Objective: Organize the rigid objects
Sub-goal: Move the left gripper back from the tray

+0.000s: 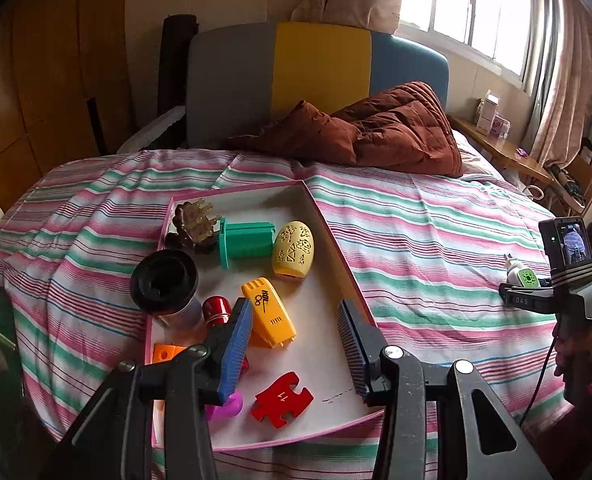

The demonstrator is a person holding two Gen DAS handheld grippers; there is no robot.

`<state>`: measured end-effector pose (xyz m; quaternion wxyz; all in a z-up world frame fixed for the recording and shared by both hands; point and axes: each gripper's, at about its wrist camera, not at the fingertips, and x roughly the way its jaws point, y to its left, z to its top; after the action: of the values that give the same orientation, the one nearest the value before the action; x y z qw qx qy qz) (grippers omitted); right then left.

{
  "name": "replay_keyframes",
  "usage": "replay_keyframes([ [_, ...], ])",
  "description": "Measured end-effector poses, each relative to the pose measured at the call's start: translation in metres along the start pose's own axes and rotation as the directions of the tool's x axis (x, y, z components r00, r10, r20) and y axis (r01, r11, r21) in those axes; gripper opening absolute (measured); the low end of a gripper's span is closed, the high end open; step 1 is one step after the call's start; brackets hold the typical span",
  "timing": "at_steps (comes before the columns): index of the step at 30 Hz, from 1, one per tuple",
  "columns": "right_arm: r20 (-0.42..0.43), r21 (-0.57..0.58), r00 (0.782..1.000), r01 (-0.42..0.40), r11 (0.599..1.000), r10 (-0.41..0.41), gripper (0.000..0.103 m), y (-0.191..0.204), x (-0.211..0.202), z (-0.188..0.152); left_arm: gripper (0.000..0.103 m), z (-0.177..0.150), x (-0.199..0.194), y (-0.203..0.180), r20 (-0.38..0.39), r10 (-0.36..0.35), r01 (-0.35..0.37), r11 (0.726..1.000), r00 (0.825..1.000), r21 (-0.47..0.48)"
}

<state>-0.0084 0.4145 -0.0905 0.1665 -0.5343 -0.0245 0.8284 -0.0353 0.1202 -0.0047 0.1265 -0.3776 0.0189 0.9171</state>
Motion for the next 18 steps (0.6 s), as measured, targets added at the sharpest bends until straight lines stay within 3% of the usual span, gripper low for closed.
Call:
replay_keyframes([
  [7, -0.002, 0.008, 1.000, -0.013, 1.000, 0.013, 0.052, -0.004, 0.002, 0.003, 0.045, -0.003, -0.008, 0.009, 0.017, 0.008, -0.008, 1.000, 1.000, -0.010],
  [14, -0.026, 0.040, 0.981, -0.190, 0.981, 0.191, 0.052, 0.003, -0.001, 0.002, 0.047, -0.006, -0.012, 0.020, 0.018, 0.020, -0.019, 0.999, 1.000, -0.029],
  [18, -0.028, 0.031, 0.978, -0.205, 0.978, 0.206, 0.052, 0.009, -0.004, -0.002, 0.047, -0.006, -0.019, 0.023, 0.037, 0.025, -0.025, 0.999, 0.999, -0.026],
])
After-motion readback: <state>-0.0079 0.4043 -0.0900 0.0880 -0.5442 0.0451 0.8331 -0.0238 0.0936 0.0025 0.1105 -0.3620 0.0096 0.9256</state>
